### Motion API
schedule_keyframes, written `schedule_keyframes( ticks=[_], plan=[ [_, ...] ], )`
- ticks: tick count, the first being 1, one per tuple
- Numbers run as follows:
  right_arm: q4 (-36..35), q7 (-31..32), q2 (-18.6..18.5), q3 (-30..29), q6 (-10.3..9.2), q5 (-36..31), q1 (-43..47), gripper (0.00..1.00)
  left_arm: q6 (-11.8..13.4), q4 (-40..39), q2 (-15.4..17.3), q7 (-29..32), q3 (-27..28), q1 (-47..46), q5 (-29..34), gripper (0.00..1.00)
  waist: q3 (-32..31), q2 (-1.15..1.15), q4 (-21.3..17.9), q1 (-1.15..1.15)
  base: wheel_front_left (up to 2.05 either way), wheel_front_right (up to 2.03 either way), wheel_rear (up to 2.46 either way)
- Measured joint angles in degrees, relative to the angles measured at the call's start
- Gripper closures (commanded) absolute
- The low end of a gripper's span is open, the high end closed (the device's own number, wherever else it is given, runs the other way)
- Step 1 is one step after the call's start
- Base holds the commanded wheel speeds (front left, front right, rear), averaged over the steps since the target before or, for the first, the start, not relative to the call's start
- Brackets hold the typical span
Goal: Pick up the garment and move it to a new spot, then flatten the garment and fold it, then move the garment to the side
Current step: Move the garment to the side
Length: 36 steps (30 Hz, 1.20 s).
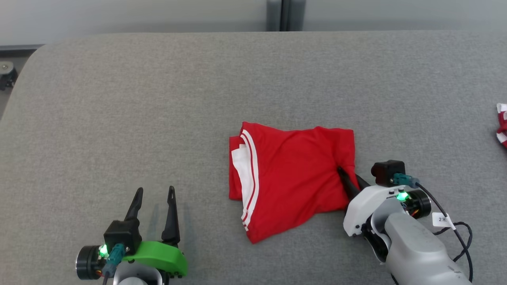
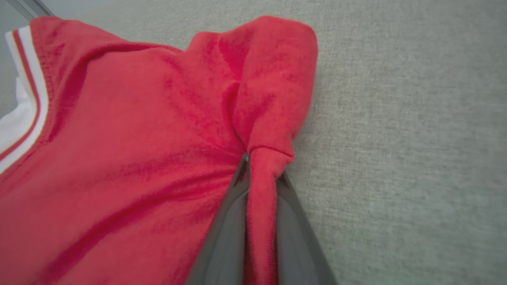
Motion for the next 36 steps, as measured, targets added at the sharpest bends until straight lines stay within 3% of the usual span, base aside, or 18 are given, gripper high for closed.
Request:
schedule_keyframes(
  ticks=[10, 19, 25, 29, 36],
  plan=[
    [-4.03, 0.18, -0.21, -9.94, 0.11, -5.14, 2.44, 1.0, -1.13, -2.35, -0.02, 0.0, -2.36, 0.0, 1.13, 0.0, -0.21, 0.0, -9.43, 0.0, 0.0, 0.0, 0.0],
    [-6.69, 0.36, -0.4, -11.38, -0.09, -5.32, 5.77, 1.0, -1.89, -2.58, -0.04, 0.0, -4.59, -0.96, 1.82, 0.0, -1.02, 0.0, -23.11, 0.0, 0.0, 0.0, 0.0],
    [-9.05, 0.36, -0.54, -13.9, -0.12, -5.22, 7.93, 1.0, -3.34, -0.91, -0.07, 0.0, -5.98, -2.15, 2.66, 0.0, -0.82, 0.0, -30.18, 0.0, 0.0, 0.0, 0.0],
    [-10.5, 0.36, -0.46, -14.08, -0.11, -5.7, 8.42, 1.0, -3.63, -0.63, -0.08, 0.0, -5.78, -2.4, 3.33, 0.0, -0.24, 0.0, -33.06, 0.0, 0.0, 0.0, 0.0],
    [-10.83, 0.37, -0.55, -9.8, -0.14, -6.77, 3.64, 1.0, -4.21, -0.7, -0.03, 0.0, -3.12, -2.24, 5.71, 0.0, 2.63, 0.0, -34.1, 0.0, 0.0, 0.0, 0.0]
  ],
)
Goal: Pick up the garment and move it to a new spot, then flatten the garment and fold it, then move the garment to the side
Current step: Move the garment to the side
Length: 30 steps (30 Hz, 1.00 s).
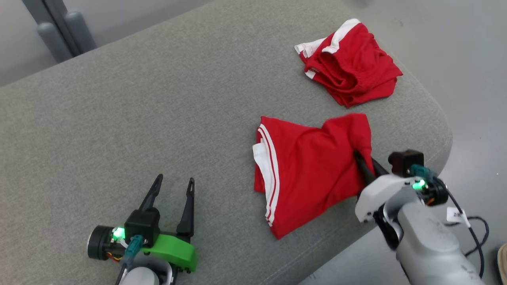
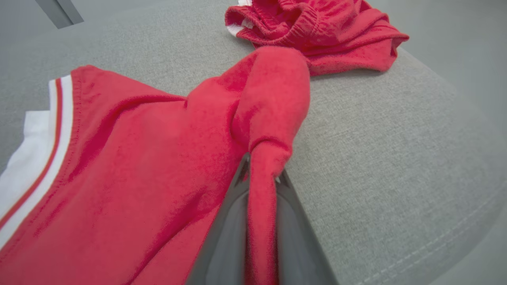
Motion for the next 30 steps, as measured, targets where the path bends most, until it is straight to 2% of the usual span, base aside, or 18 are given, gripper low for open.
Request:
schedule_keyframes(
  ticks=[8, 14, 17, 18, 19, 22, 24, 27, 30],
  plan=[
    [4.13, 0.0, -3.33, 1.12, 0.01, -4.23, -15.49, 1.0, -1.19, -0.54, 1.7, 0.0, 1.57, -1.74, 2.5, 0.0, 4.87, 0.0, 2.56, 0.0, 0.0, 0.0, 0.0],
    [8.95, 0.0, -10.35, -7.43, 0.01, -8.29, -25.03, 1.0, -1.69, -1.33, 2.32, 0.0, 1.96, -4.49, 3.0, 0.0, 8.64, 0.0, 5.57, 0.0, 0.0, 0.0, 0.0],
    [12.15, 0.0, -14.27, -13.85, 0.01, -11.8, -27.44, 1.0, -1.78, -1.44, 2.67, 0.0, 2.14, -5.32, 3.24, 0.0, 10.48, 0.0, 7.21, 0.0, 0.0, 0.0, 0.0],
    [13.11, 0.0, -15.26, -15.64, 0.01, -13.21, -27.75, 0.67, -1.94, -1.44, 2.71, -0.01, 2.19, -5.5, 3.24, 0.0, 10.94, 0.0, 7.63, 0.0, 0.0, 0.0, 0.0],
    [14.05, 0.01, -16.29, -17.82, 0.01, -14.86, -27.91, 0.0, -2.01, -1.49, 2.74, -0.02, 2.14, -5.83, 3.24, 0.0, 11.42, 0.0, 8.14, 0.0, 0.0, 0.0, 0.0],
    [13.71, 0.04, -18.24, -24.34, 0.01, -18.69, -27.84, 0.0, -2.13, -1.68, 2.56, -0.05, 2.32, -6.64, 3.35, 0.0, 12.41, 0.0, 9.55, 0.0, 0.0, 0.0, 0.0],
    [12.11, 0.03, -18.01, -28.11, 0.01, -21.26, -27.11, 0.0, -1.88, -1.98, 2.29, -0.05, 3.03, -6.83, 3.36, 0.0, 12.66, 0.0, 10.35, 0.0, 0.0, 0.0, 0.0],
    [8.46, 0.04, -15.29, -32.12, 0.01, -24.96, -24.53, 0.0, -1.66, -1.9, 2.15, -0.05, 4.13, -6.66, 3.22, 0.0, 12.21, 0.0, 10.95, 0.0, 0.0, 0.0, 0.0],
    [3.42, 0.04, -11.96, -32.93, 0.01, -26.71, -23.39, 0.0, -1.05, -1.71, 2.02, -0.02, 5.71, -5.91, 2.9, 0.0, 11.16, 0.0, 10.98, 0.0, 0.0, 0.0, 0.0]
  ],
)
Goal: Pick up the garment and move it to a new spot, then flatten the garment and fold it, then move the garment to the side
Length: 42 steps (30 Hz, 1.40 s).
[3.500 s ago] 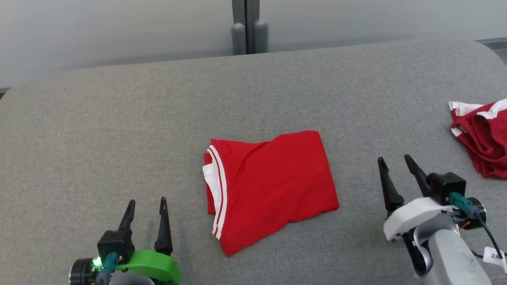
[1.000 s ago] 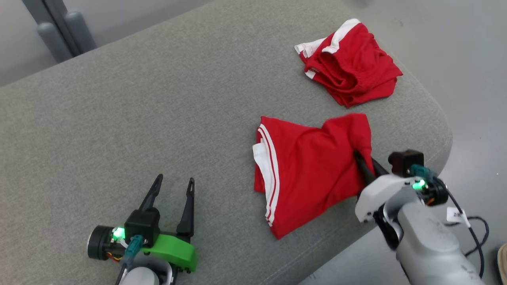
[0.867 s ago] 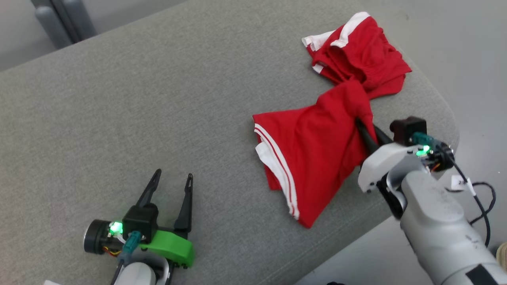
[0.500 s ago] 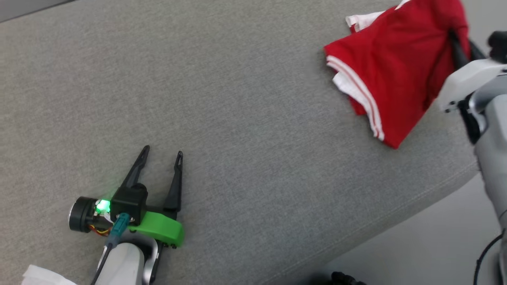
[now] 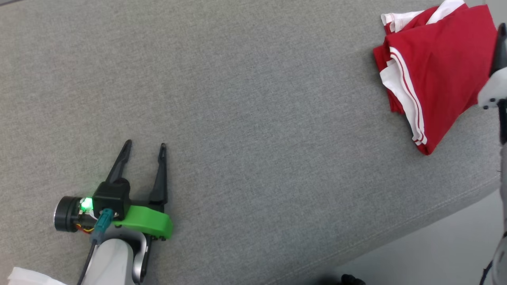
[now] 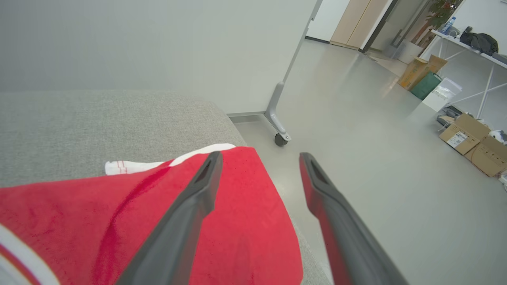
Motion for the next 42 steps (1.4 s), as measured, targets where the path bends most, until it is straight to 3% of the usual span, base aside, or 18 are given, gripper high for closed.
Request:
schedule_keyframes(
  ticks=[6, 10, 21, 31, 42],
  plan=[
    [-10.5, 0.0, 8.15, 6.83, 0.0, 2.68, 3.59, 0.0, 1.0, -0.11, -0.38, 0.02, 2.04, 1.12, 0.25, 0.0, -2.86, 0.0, 0.01, 0.0, 0.0, 0.0, 0.0],
    [-16.53, 0.0, 10.57, 13.27, 0.0, 7.72, 7.53, 0.0, 1.81, -0.22, -0.88, 0.02, 2.99, 1.34, 0.29, 0.0, -4.76, 0.0, 0.81, 0.0, 0.0, 0.0, 0.0],
    [-27.27, 0.0, 12.16, 24.65, 0.0, 21.3, 20.39, 0.0, 4.0, 1.05, -1.78, 0.02, 5.49, 3.5, -1.34, 0.0, -8.89, 0.0, 6.6, 0.0, 0.0, 0.0, 0.0],
    [-27.59, 0.0, 12.15, 26.83, 0.0, 22.09, 31.28, 0.0, 4.94, 1.43, -1.87, 0.02, 6.1, 7.21, -3.89, 0.0, -13.29, 0.0, 12.14, 0.0, 0.0, 0.0, 0.0],
    [-26.92, 0.0, 12.12, 26.19, 0.0, 21.97, 38.57, 0.0, 4.35, 1.43, -1.91, 0.02, 5.77, 11.72, -8.06, 0.0, -19.24, 0.0, 15.4, 0.0, 0.0, 0.0, 0.0]
  ],
)
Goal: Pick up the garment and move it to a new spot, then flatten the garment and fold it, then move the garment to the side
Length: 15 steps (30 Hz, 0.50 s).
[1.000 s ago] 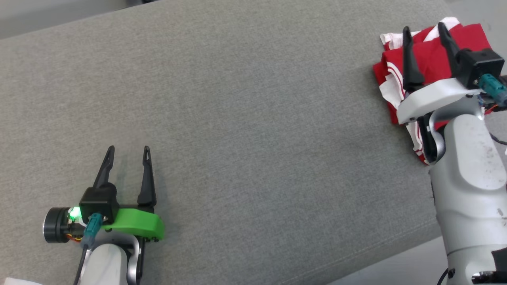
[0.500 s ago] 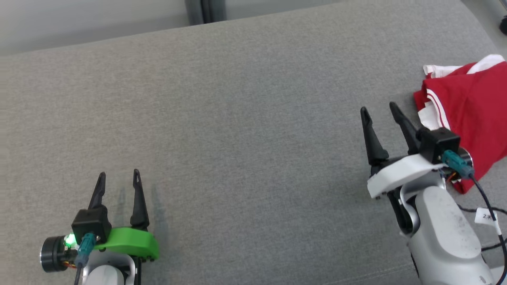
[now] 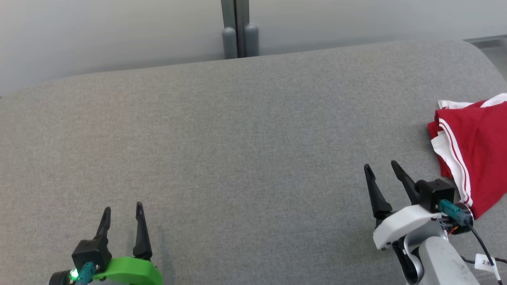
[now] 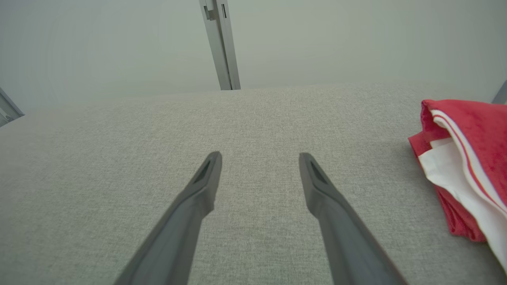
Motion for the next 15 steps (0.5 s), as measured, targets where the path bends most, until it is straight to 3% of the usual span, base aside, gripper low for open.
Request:
schedule_keyframes(
  ticks=[9, 10, 15],
  plan=[
    [-0.48, 0.0, 0.0, -1.11, 0.0, 0.24, 4.88, 0.0, -0.34, -0.73, 0.0, 0.0, -0.04, 4.28, -0.32, 0.0, -4.22, 0.0, 1.55, 0.0, 0.0, 0.0, 0.0],
    [-0.37, 0.0, 0.02, -1.16, 0.0, 0.23, 5.04, 1.0, -0.4, -0.68, -0.02, 0.0, -0.07, 4.42, -0.65, 1.0, -4.39, 0.0, 1.68, 0.0, 0.0, 0.0, 0.0],
    [1.9, 0.47, 0.53, -1.07, 0.0, 0.34, 6.58, 1.0, -0.4, 2.02, -0.43, 0.22, -0.12, 4.86, -0.71, 1.0, -4.45, 0.0, 1.73, 0.0, 0.0, 0.0, 0.0]
  ],
)
